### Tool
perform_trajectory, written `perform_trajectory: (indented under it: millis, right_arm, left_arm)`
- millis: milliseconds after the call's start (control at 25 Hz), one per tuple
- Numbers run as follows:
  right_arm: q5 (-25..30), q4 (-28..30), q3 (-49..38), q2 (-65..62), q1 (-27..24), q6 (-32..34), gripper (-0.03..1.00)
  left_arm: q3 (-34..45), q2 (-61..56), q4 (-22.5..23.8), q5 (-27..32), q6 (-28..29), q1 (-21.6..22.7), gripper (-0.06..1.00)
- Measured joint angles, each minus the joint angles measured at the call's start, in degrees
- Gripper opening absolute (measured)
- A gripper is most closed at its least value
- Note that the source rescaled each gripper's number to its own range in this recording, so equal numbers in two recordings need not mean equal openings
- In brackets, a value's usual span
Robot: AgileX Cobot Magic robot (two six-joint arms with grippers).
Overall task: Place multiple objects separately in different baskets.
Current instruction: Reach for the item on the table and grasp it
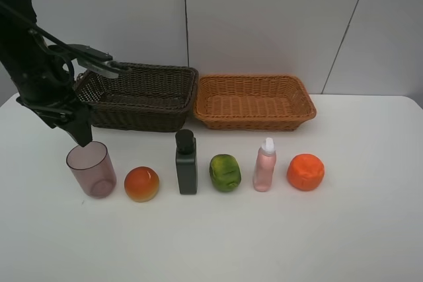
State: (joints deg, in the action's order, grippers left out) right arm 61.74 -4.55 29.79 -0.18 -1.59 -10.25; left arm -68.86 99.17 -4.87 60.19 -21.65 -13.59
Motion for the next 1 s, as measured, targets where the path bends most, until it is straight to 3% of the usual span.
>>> perform_trajectory:
  millis: [1000]
  right_arm:
    - [0.0,0.0,0.0,0.0,0.0,0.0,1.0]
  left_arm:
    - [-0.07,14.75,0.67,-4.49,0.04,0.0,0.93]
